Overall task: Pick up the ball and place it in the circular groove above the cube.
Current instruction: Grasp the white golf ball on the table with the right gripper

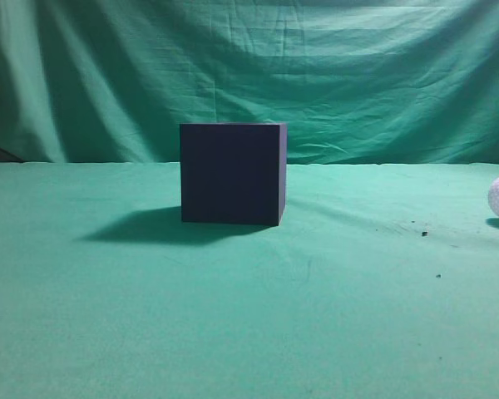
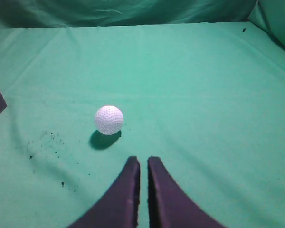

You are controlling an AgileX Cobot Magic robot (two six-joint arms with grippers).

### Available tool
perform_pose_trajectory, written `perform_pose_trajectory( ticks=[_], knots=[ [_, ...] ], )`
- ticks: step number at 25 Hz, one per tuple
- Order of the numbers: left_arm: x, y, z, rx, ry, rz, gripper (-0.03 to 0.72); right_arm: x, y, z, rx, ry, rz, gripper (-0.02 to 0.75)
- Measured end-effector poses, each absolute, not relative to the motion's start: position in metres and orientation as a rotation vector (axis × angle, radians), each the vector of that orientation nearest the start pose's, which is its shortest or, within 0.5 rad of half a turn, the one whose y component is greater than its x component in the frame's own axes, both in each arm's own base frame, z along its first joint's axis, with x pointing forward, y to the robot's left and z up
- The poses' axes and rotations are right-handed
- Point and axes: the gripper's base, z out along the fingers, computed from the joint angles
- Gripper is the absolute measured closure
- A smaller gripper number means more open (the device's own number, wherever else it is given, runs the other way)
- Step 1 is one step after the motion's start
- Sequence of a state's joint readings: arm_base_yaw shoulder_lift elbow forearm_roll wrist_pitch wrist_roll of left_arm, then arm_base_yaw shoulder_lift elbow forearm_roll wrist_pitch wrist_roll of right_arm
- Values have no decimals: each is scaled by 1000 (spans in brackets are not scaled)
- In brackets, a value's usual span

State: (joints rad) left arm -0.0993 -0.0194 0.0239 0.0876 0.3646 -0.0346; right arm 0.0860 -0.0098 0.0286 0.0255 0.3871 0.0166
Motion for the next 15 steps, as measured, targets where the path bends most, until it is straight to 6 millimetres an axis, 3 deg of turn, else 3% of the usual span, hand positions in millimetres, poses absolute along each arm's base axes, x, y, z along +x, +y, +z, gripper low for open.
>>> perform_pose_trajectory(
  ticks=[15],
  knots=[
    [52, -2, 173, 114, 1848, -7, 688, 52, 5, 169, -50, 1890, 95, 738]
  ],
)
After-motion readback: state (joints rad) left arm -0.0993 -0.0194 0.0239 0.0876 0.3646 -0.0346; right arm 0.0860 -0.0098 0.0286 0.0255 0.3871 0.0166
